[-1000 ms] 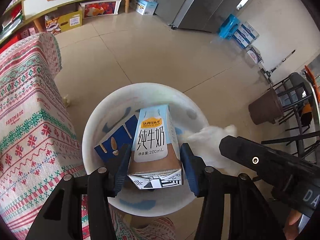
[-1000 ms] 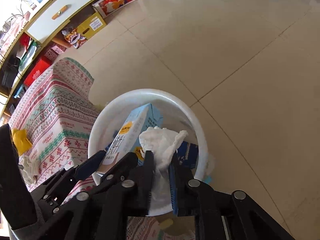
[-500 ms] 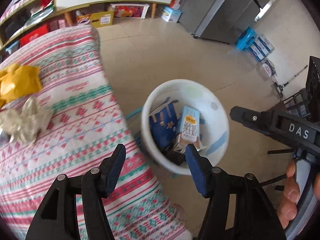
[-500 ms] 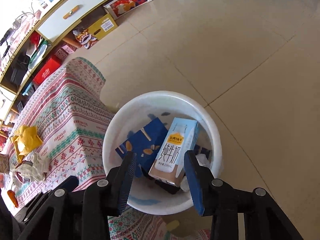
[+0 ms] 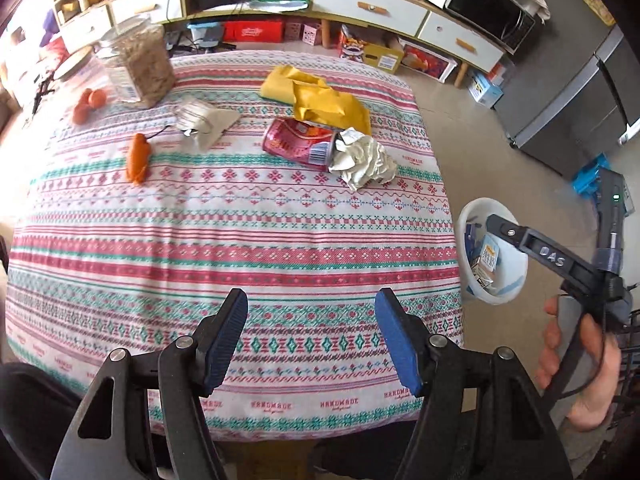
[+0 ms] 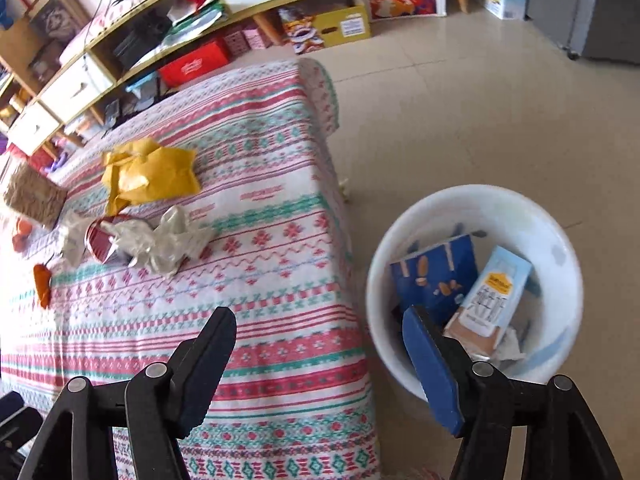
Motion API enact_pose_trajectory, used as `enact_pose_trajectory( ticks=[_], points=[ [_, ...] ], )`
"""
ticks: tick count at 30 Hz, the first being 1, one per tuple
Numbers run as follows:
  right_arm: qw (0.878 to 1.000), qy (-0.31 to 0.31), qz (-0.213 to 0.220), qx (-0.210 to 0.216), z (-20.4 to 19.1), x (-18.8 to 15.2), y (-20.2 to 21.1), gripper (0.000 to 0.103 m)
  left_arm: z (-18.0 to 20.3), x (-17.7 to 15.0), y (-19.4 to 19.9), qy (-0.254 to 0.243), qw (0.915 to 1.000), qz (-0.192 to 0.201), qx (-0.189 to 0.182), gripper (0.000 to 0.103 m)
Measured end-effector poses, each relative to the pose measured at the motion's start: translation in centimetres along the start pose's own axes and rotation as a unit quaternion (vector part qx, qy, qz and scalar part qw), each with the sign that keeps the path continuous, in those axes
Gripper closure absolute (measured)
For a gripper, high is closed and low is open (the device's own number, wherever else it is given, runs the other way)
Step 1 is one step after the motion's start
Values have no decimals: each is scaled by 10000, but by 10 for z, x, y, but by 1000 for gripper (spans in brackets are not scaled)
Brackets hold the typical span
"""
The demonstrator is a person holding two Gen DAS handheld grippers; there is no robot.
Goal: Collect trash
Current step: 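Move both tools back toward the table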
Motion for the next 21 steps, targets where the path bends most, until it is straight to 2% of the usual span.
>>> enact_pose_trajectory(
  ticks=[3, 6, 8, 10, 16, 18, 21],
  points=[
    [9996, 237, -99, 121, -27, -2, -12, 28, -13, -5, 33, 44, 9998, 157, -137, 34],
    [9992, 369, -112, 41, -44, 0, -21, 28, -19, -10, 68, 64, 9985, 432, -328, 32],
    [9990, 416, -134, -24, -51, 3, -27, 28, -21, -11, 88, 10, 9968, 664, -443, 26],
    [9989, 427, -161, -73, -57, 6, -33, 28, -27, -10, 102, 38, 9952, 830, -516, 26],
    [9988, 448, -190, -88, -73, 15, -46, 28, -42, 0, 119, 39, 9926, 1148, -403, 26],
    [9986, 482, -198, -105, -78, 17, -50, 28, -45, 4, 119, -20, 9918, 1177, -501, 26],
    [9983, 508, -241, -152, -83, 19, -57, 28, -56, 13, 114, 39, 9907, 1328, -287, 26]
  ],
)
Point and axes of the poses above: each gripper's, at about its wrist camera, not at the fingertips, and y roughly against the way its jaws point, z to its right, x to its top, the point moved 4 cm from there along -y, roughly the way its jaws point, and after that the axes turned 1 degree about y, right-handed, at the moved point
